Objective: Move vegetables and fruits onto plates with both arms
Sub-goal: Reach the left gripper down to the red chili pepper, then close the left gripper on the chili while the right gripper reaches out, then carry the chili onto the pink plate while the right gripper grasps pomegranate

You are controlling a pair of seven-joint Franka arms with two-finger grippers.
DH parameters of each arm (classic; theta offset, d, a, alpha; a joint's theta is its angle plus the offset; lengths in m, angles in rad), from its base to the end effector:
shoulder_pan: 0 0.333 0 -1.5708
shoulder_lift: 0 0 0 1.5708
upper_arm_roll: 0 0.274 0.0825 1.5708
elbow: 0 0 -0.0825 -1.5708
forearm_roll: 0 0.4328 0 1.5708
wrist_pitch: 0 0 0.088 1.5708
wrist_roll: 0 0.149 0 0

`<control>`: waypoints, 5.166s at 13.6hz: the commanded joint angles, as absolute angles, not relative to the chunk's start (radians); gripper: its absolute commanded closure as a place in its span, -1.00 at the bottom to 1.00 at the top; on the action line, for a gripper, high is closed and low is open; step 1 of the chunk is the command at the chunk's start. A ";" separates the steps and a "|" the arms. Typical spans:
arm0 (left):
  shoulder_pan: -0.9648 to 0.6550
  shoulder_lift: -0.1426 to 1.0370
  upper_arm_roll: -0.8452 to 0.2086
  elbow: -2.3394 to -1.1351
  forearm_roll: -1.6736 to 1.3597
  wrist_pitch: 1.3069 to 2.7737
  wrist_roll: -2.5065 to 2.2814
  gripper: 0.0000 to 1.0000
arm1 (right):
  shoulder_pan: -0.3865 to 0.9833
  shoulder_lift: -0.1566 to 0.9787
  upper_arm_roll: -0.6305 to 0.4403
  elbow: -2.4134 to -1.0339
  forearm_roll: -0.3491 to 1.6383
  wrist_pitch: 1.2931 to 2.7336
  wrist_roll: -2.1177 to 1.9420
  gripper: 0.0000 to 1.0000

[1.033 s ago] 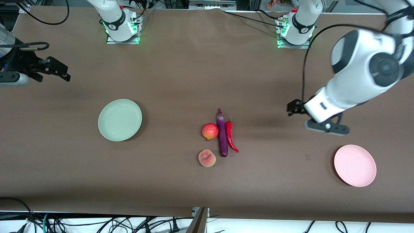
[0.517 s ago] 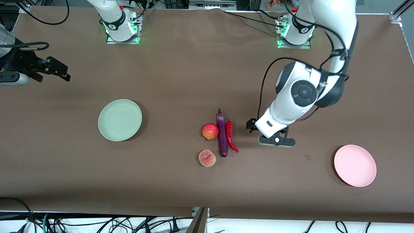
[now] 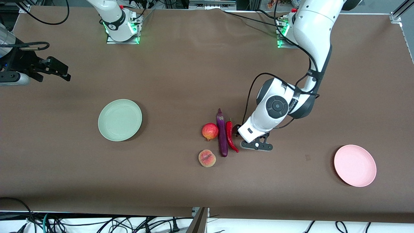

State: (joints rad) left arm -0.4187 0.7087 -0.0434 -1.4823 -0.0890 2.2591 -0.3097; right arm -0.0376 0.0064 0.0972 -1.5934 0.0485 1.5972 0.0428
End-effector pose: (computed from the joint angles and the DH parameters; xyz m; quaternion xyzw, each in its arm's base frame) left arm 0.6607 -0.3318 0.1610 0.9973 -0.0433 0.0131 0.0584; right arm 0.6054 0.0431 0.5273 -0.9997 -0.0077 0.0025 0.0245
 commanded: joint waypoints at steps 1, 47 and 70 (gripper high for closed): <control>-0.436 0.747 -0.035 -1.460 -0.103 2.308 -0.318 -1.00 | -0.023 0.011 0.103 -1.574 0.054 1.594 0.046 -1.00; -0.341 0.772 -0.025 -1.476 -0.071 2.333 -0.152 1.00 | 0.141 0.156 0.064 -1.574 -0.025 1.632 0.044 -1.00; 0.201 0.851 -0.003 -1.326 -0.012 2.203 0.618 0.91 | 0.638 0.988 0.054 -1.115 -0.049 2.362 1.044 -1.00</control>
State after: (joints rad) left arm 0.1922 0.8132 0.0094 -1.4105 -0.0305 2.2136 0.6125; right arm 0.6370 0.9339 0.0505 -1.1887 -0.0330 2.3606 0.9965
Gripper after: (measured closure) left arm 0.771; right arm 0.000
